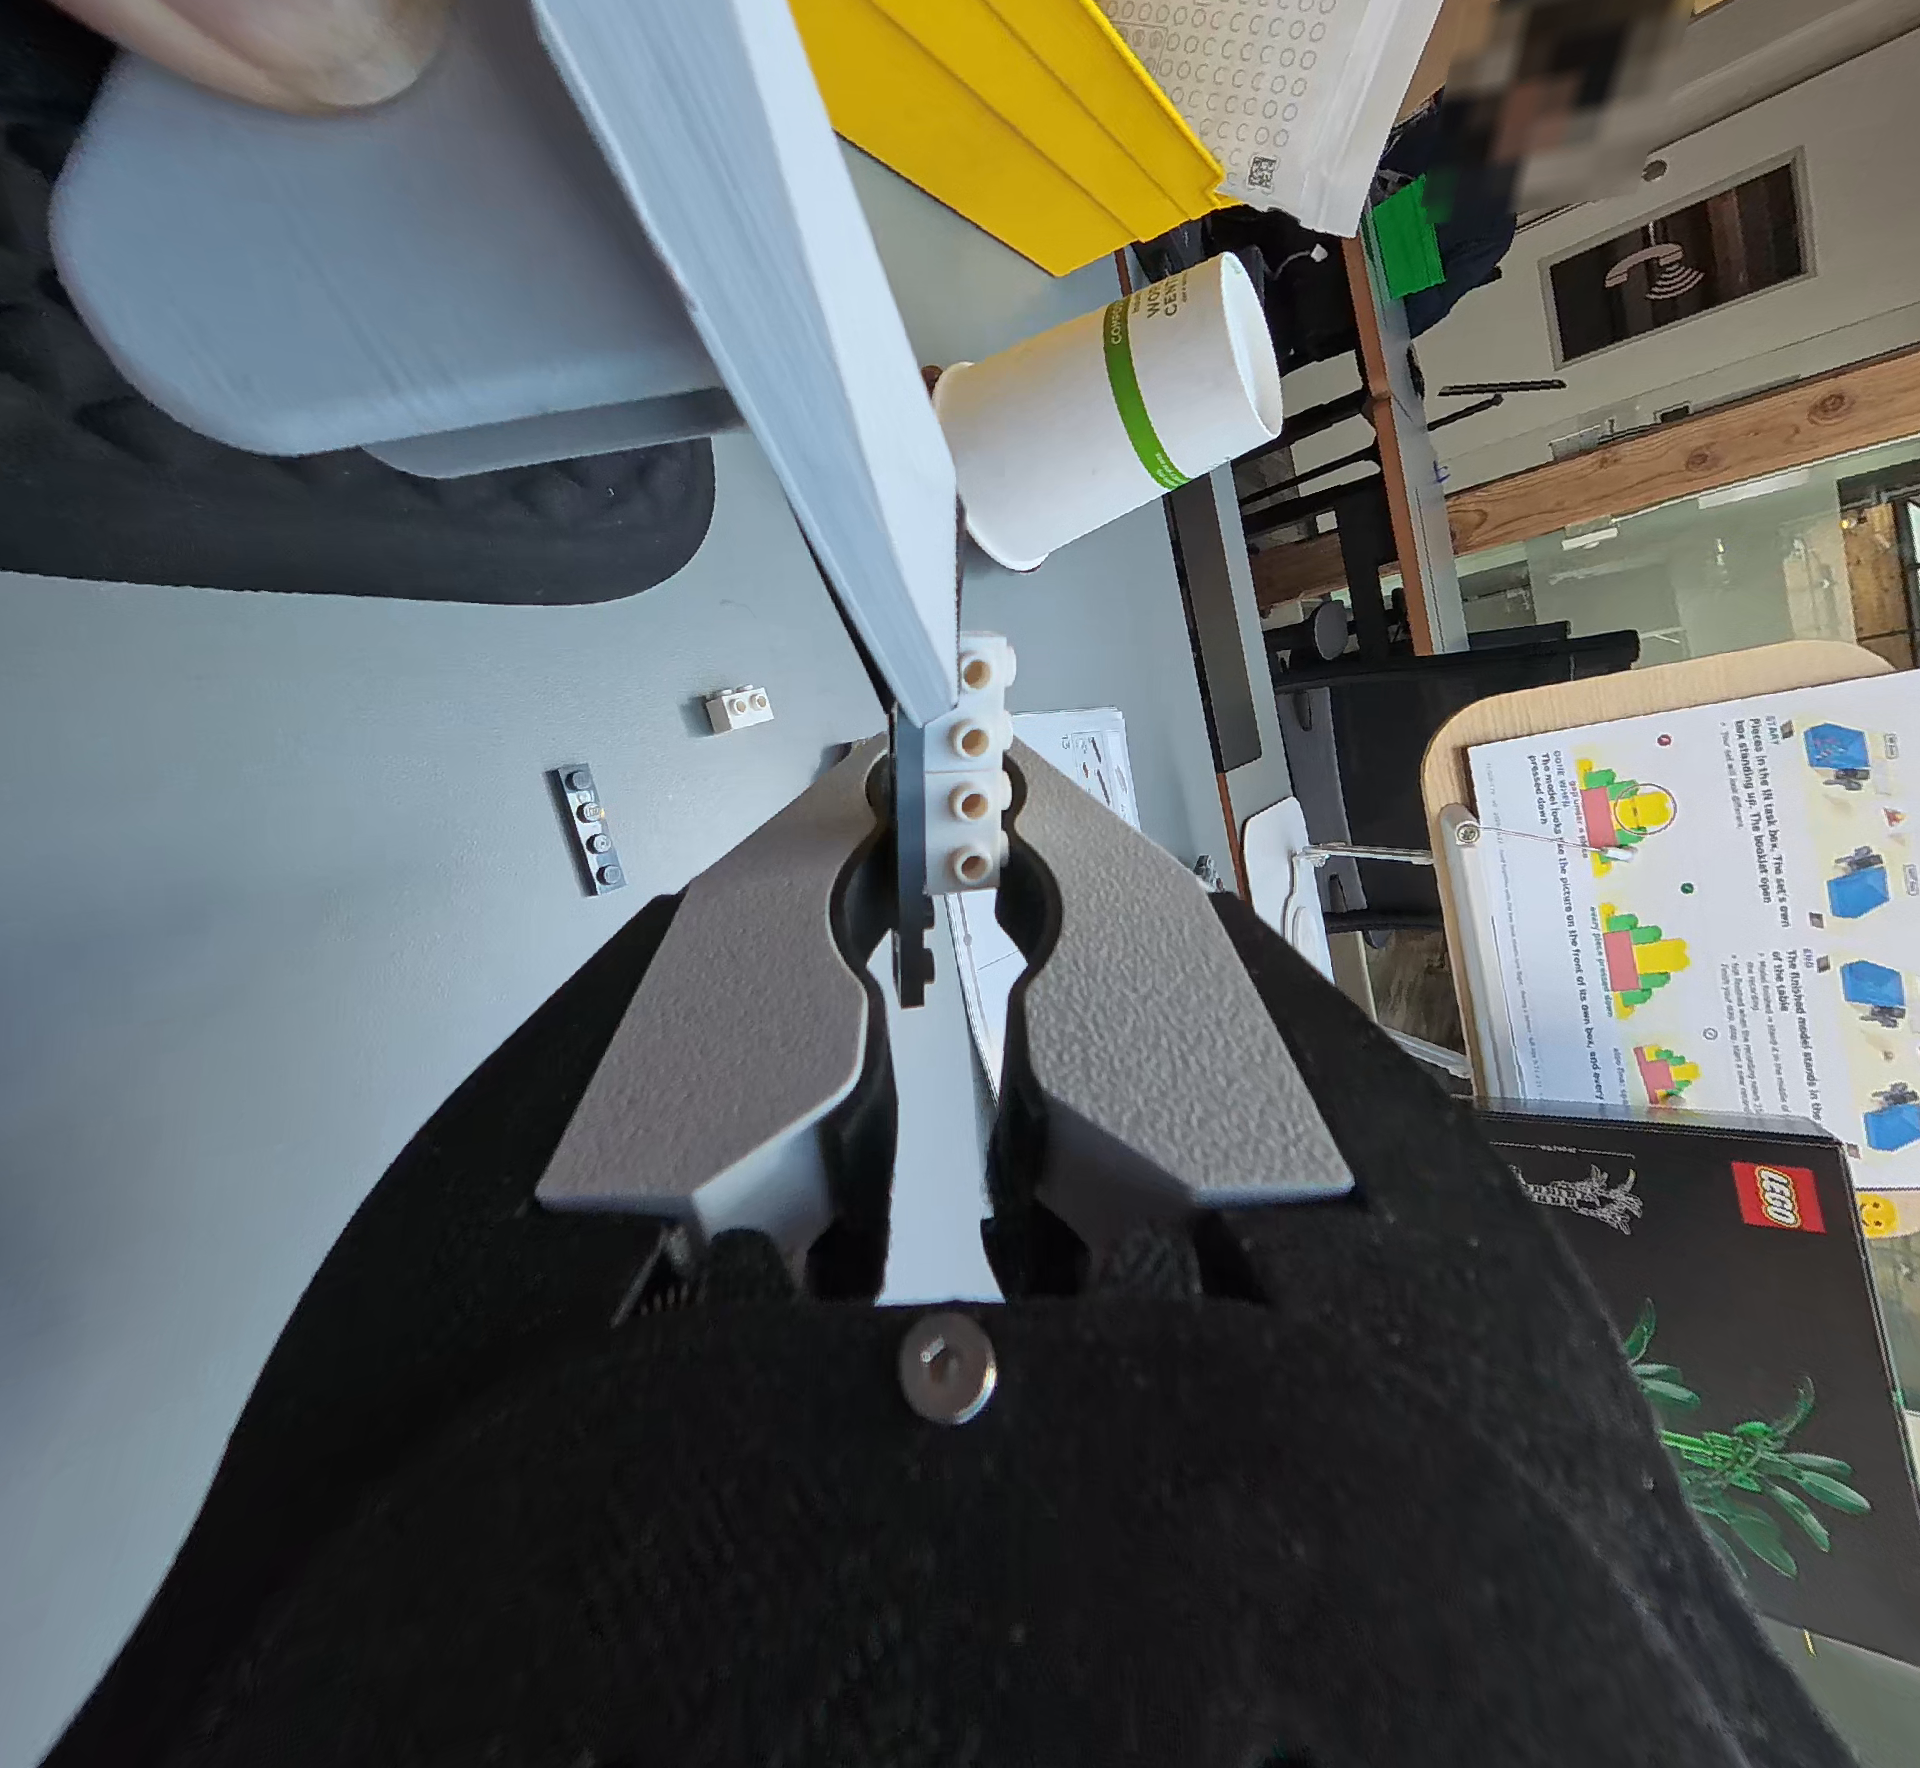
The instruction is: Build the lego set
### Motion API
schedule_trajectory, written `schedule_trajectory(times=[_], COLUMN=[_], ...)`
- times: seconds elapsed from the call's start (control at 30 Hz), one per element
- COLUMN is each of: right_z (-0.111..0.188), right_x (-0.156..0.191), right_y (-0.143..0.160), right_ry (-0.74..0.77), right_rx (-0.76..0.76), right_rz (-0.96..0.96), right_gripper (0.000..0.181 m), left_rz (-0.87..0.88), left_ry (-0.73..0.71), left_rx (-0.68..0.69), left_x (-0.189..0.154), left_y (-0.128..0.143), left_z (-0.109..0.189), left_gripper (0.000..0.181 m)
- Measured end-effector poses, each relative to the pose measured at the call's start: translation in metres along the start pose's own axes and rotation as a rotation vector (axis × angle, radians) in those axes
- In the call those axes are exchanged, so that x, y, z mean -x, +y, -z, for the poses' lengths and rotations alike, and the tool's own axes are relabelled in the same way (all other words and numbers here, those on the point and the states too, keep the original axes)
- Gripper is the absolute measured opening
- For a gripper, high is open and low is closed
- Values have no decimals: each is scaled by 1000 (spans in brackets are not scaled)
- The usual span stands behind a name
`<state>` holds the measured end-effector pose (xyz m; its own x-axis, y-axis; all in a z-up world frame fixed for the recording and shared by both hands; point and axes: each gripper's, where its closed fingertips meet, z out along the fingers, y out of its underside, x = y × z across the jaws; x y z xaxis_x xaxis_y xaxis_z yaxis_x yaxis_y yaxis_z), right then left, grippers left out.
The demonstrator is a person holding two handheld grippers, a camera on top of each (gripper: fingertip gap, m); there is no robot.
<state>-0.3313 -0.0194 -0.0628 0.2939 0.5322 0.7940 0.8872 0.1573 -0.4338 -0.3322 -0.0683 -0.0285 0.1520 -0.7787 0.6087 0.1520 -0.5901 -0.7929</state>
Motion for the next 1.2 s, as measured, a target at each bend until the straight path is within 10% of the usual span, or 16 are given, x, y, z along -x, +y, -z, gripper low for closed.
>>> schedule_trajectory(times=[1.2], right_z=[-10], right_x=[14], right_y=[5], right_ry=[-125], right_rx=[24], right_rz=[-67], right_gripper=[12], left_rz=[136], left_ry=[40], left_rx=[1], left_x=[17], left_y=[6], left_z=[0], left_gripper=[6])
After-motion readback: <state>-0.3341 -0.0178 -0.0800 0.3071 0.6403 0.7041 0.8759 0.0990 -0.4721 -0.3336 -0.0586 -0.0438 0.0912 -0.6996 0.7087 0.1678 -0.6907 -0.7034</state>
